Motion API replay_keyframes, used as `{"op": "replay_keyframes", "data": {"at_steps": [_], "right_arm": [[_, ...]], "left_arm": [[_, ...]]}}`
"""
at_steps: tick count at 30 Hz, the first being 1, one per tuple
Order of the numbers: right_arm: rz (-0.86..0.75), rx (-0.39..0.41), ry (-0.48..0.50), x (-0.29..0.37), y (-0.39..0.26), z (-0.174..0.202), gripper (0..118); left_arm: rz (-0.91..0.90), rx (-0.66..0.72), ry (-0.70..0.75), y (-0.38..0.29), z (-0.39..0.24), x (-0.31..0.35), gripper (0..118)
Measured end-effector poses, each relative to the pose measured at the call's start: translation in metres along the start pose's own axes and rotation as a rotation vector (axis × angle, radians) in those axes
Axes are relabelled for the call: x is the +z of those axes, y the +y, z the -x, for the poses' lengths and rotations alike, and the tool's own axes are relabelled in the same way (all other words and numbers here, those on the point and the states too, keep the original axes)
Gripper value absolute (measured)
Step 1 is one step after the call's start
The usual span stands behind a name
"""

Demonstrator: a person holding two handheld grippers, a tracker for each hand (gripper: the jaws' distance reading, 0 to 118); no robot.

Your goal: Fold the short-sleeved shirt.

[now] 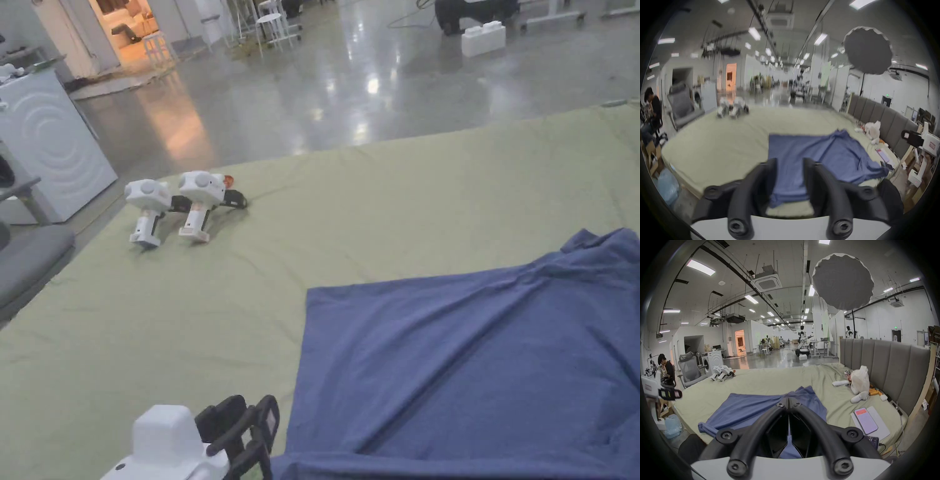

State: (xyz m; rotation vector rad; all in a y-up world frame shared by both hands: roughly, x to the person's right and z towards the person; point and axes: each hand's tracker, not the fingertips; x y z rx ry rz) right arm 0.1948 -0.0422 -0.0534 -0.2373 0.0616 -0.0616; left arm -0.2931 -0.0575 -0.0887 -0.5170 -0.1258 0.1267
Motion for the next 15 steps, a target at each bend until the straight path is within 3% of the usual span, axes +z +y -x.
{"op": "replay_keyframes", "data": {"at_steps": [1, 7, 10, 12, 14, 15], "right_arm": [[0.019, -0.006, 0.003, -0.002, -0.004, -0.001, 0], [0.086, -0.024, 0.002, -0.005, -0.016, -0.006, 0], [0.104, -0.032, -0.008, -0.007, -0.019, -0.010, 0], [0.113, -0.047, -0.013, -0.006, -0.020, -0.013, 0], [0.122, -0.058, -0.018, -0.006, -0.020, -0.016, 0], [0.124, -0.061, -0.023, -0.004, -0.021, -0.017, 0]], "left_arm": [[0.067, 0.015, 0.012, -0.008, 0.010, -0.016, 74], [0.323, 0.067, 0.039, -0.051, 0.047, -0.087, 74], [0.352, 0.084, 0.042, -0.060, 0.055, -0.109, 73], [0.370, 0.079, 0.052, -0.064, 0.056, -0.120, 68], [0.401, 0.087, 0.052, -0.066, 0.055, -0.126, 48], [0.435, 0.098, 0.045, -0.068, 0.056, -0.131, 44]]}}
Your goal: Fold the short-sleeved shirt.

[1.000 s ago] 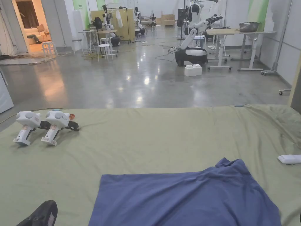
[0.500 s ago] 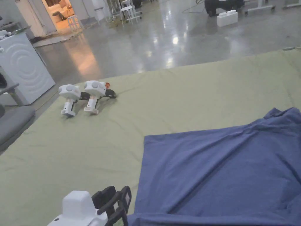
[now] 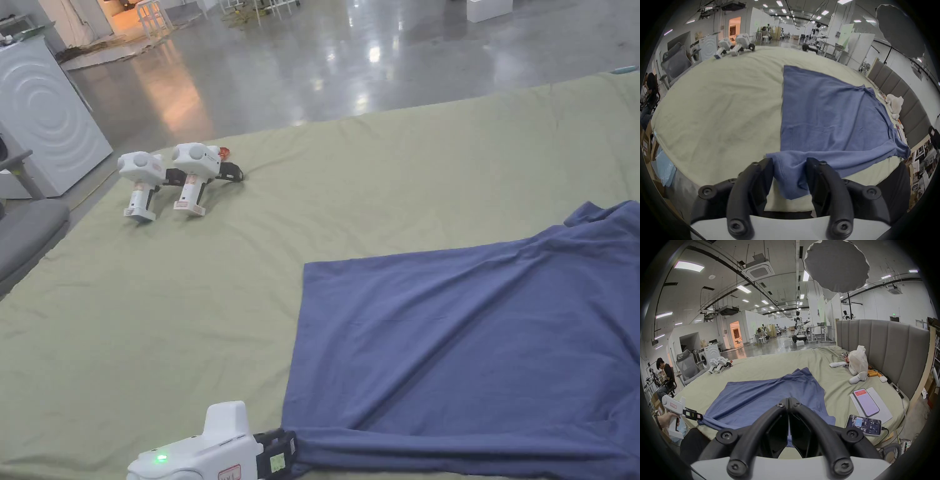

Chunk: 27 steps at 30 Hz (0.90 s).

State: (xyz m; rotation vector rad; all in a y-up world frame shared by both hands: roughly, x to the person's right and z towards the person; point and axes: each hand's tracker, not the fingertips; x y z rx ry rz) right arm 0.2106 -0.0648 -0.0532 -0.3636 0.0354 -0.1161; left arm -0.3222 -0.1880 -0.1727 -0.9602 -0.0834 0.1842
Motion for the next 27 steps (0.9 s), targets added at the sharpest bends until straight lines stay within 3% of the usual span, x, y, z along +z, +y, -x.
{"op": "replay_keyframes", "data": {"at_steps": [4, 9, 10, 11, 12, 13, 16, 19, 23, 24, 27], "right_arm": [[0.015, -0.002, -0.030, 0.005, -0.004, -0.009, 0], [0.097, -0.019, -0.126, 0.003, -0.012, -0.032, 2], [0.160, -0.039, -0.148, -0.005, -0.016, -0.040, 24], [0.231, -0.034, -0.177, -0.012, -0.020, -0.048, 55], [0.273, -0.032, -0.200, -0.023, -0.032, -0.060, 80], [0.307, -0.036, -0.209, -0.032, -0.041, -0.068, 84], [0.413, -0.021, -0.179, -0.049, -0.064, -0.082, 82], [0.497, -0.056, -0.146, -0.068, -0.077, -0.089, 82], [0.534, 0.002, -0.112, -0.092, -0.083, -0.088, 78], [0.549, 0.007, -0.101, -0.097, -0.083, -0.086, 72], [0.553, 0.005, -0.092, -0.107, -0.078, -0.088, 22]], "left_arm": [[0.032, -0.037, 0.013, -0.002, -0.006, -0.011, 13], [0.081, -0.083, 0.037, 0.000, -0.012, -0.022, 10], [0.089, -0.091, 0.041, 0.000, -0.013, -0.024, 10], [0.097, -0.114, 0.049, 0.000, -0.015, -0.025, 10], [0.102, -0.145, 0.060, 0.000, -0.018, -0.027, 10], [0.107, -0.170, 0.075, -0.001, -0.020, -0.029, 10], [0.114, -0.198, 0.096, -0.001, -0.028, -0.028, 10], [0.112, -0.208, 0.104, -0.002, -0.030, -0.026, 10], [0.111, -0.204, 0.105, -0.004, -0.038, -0.020, 10], [0.111, -0.204, 0.105, -0.004, -0.039, -0.019, 10], [0.109, -0.206, 0.107, -0.005, -0.043, -0.015, 10]]}}
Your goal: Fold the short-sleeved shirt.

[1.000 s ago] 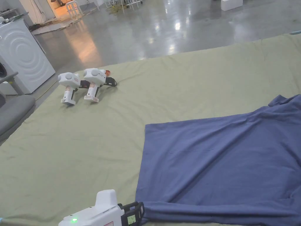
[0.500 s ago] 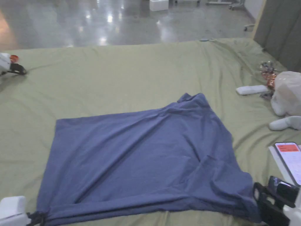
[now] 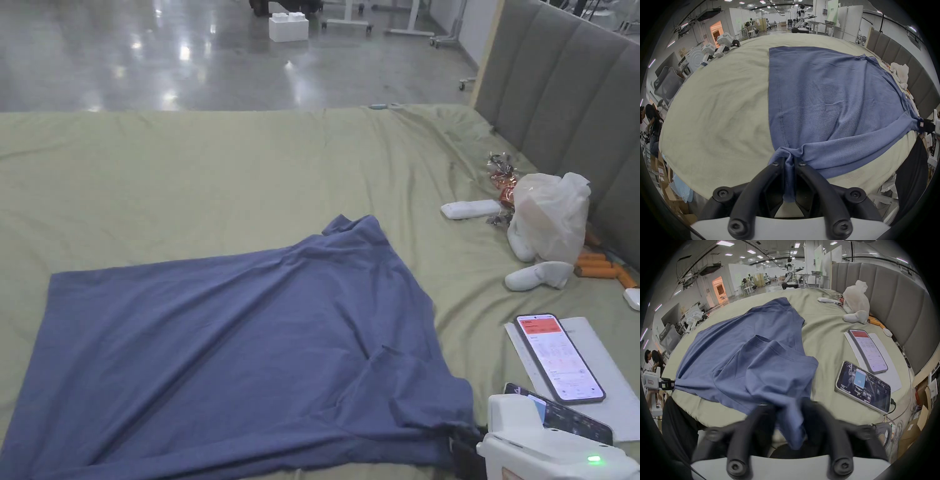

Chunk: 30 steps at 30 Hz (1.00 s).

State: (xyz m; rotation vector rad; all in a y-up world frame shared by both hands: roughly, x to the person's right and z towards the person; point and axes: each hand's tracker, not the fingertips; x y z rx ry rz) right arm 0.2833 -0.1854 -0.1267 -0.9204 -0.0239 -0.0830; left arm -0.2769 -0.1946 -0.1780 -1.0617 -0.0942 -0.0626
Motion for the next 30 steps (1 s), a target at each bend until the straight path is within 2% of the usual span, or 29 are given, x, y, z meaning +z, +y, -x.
{"op": "replay_keyframes", "data": {"at_steps": [1, 4, 8, 12, 15, 21, 23, 30], "right_arm": [[-0.011, -0.008, -0.003, 0.001, 0.002, 0.001, 1], [-0.024, -0.035, 0.016, 0.007, 0.009, 0.002, 1], [-0.114, -0.052, 0.026, 0.022, 0.025, 0.004, 1], [-0.162, -0.055, 0.045, 0.015, 0.069, 0.004, 1], [-0.196, -0.052, 0.036, 0.001, 0.113, 0.010, 1], [-0.123, -0.045, 0.011, -0.065, 0.191, 0.020, 1], [-0.056, -0.065, 0.012, -0.088, 0.207, 0.020, 1], [0.039, 0.000, -0.040, -0.150, 0.226, 0.022, 1]], "left_arm": [[-0.003, -0.003, 0.000, -0.001, -0.001, 0.001, 9], [-0.029, 0.023, -0.023, -0.002, 0.005, 0.010, 4], [-0.159, 0.129, -0.068, 0.000, 0.017, 0.043, 3], [-0.297, 0.177, -0.114, 0.037, 0.038, 0.061, 3], [-0.322, 0.179, -0.113, 0.080, 0.037, 0.061, 3], [-0.243, 0.187, -0.086, 0.163, 0.048, -0.002, 3], [-0.194, 0.193, -0.074, 0.179, 0.051, -0.027, 3], [-0.134, 0.236, -0.052, 0.206, 0.053, -0.081, 3]]}}
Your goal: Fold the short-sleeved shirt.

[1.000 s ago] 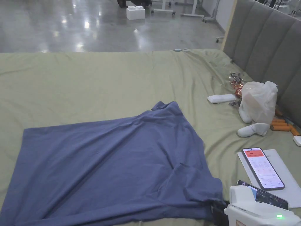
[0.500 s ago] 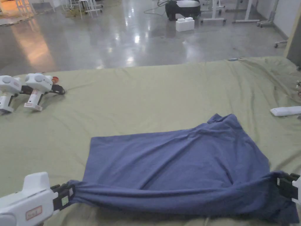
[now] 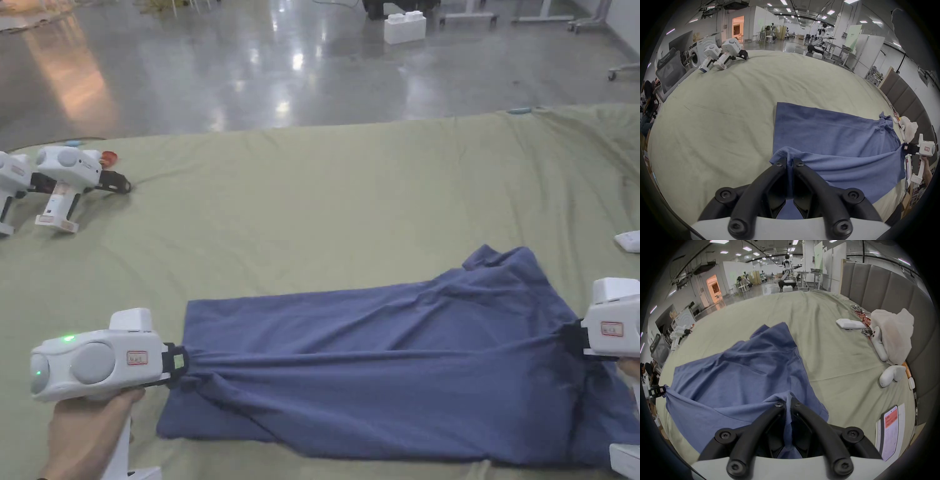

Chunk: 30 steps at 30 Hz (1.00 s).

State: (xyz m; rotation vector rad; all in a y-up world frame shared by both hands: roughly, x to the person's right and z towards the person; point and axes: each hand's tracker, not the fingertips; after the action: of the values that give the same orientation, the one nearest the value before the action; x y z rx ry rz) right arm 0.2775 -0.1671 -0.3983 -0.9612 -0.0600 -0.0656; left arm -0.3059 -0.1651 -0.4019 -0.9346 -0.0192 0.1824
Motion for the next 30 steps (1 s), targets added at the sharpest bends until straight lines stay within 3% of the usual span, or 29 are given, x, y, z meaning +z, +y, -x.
{"op": "replay_keyframes", "data": {"at_steps": [2, 3, 5, 6, 7, 11, 17, 22, 26, 30], "right_arm": [[0.018, 0.018, -0.009, -0.009, -0.002, 0.002, 2], [0.019, 0.020, -0.006, -0.013, -0.003, 0.000, 6], [0.021, 0.034, -0.021, -0.013, -0.006, 0.000, 52], [0.022, 0.037, -0.021, -0.008, -0.007, -0.002, 65], [0.001, 0.037, -0.011, -0.001, -0.008, -0.004, 66], [-0.173, 0.029, 0.045, 0.054, -0.012, -0.006, 66], [-0.486, 0.035, 0.166, 0.190, -0.054, 0.017, 66], [-0.686, 0.039, 0.229, 0.273, -0.112, 0.041, 66], [-0.746, 0.110, 0.177, 0.299, -0.152, 0.052, 62], [-0.778, 0.106, 0.173, 0.321, -0.181, 0.062, 32]], "left_arm": [[0.008, -0.005, 0.002, -0.003, -0.007, -0.004, 6], [-0.001, -0.019, 0.013, -0.003, -0.008, -0.006, 18], [-0.021, -0.053, 0.021, -0.007, -0.010, 0.000, 58], [-0.056, -0.065, 0.004, -0.009, -0.008, 0.009, 70], [-0.100, -0.072, 0.000, -0.009, -0.007, 0.020, 72], [-0.321, -0.115, -0.036, -0.012, -0.009, 0.086, 72], [-0.670, -0.165, -0.084, -0.055, -0.045, 0.228, 75], [-0.854, -0.214, -0.053, -0.110, -0.073, 0.308, 66], [-0.923, -0.293, 0.032, -0.148, -0.088, 0.344, 39], [-0.945, -0.318, 0.042, -0.176, -0.097, 0.368, 20]]}}
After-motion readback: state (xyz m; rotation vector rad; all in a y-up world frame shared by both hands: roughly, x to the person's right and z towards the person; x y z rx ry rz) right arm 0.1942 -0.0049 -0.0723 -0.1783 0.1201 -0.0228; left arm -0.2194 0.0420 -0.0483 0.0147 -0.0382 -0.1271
